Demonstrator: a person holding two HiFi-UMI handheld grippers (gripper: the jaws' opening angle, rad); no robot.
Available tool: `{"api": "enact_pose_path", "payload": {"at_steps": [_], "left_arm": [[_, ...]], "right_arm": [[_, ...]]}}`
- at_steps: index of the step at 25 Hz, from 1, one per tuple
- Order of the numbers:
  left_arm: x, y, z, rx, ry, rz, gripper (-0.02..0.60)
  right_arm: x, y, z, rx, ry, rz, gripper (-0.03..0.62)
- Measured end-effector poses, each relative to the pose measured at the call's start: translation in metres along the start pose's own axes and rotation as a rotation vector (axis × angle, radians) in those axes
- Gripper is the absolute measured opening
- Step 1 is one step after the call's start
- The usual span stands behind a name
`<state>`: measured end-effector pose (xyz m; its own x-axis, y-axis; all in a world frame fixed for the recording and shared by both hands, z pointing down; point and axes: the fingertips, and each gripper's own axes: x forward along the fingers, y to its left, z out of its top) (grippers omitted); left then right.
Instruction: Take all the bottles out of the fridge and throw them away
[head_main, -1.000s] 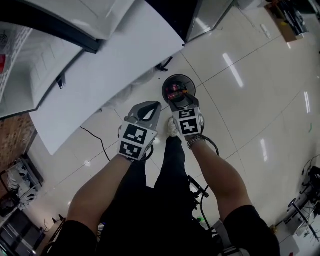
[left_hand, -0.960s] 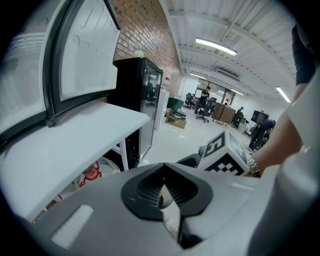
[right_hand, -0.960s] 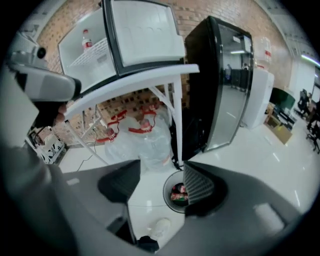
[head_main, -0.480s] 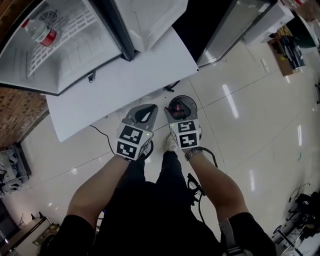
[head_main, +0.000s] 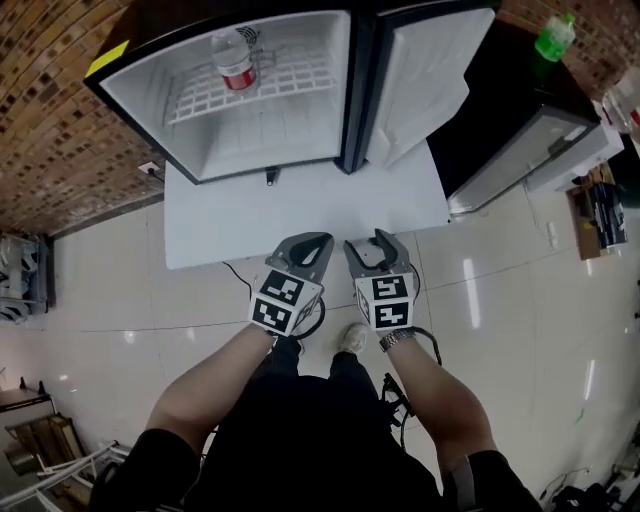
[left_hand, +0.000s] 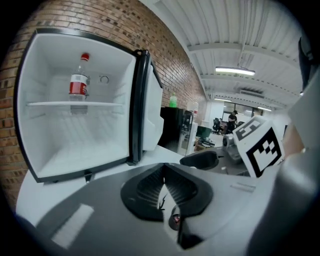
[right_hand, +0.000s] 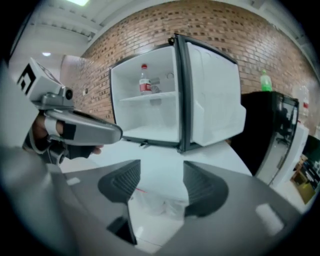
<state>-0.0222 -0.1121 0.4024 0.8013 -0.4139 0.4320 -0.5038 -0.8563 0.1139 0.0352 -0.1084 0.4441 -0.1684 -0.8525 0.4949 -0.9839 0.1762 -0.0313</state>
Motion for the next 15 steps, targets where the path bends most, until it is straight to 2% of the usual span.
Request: {"api": "enact_pose_path", "payload": {"at_steps": [8,15], "left_arm": [[-0.067,0.078,0.025,-0.03,-0.1,0.153,0.003],[-0.115,0.133,0.04,-0.06,-0.166,0.237,0.003]], "right_arm": [[0.037,0.069,0.093,-0.132,-0.117,0.11,0.261],[0.061,0.11,0.173,-0.214,-0.21,0.144,0.261]]}}
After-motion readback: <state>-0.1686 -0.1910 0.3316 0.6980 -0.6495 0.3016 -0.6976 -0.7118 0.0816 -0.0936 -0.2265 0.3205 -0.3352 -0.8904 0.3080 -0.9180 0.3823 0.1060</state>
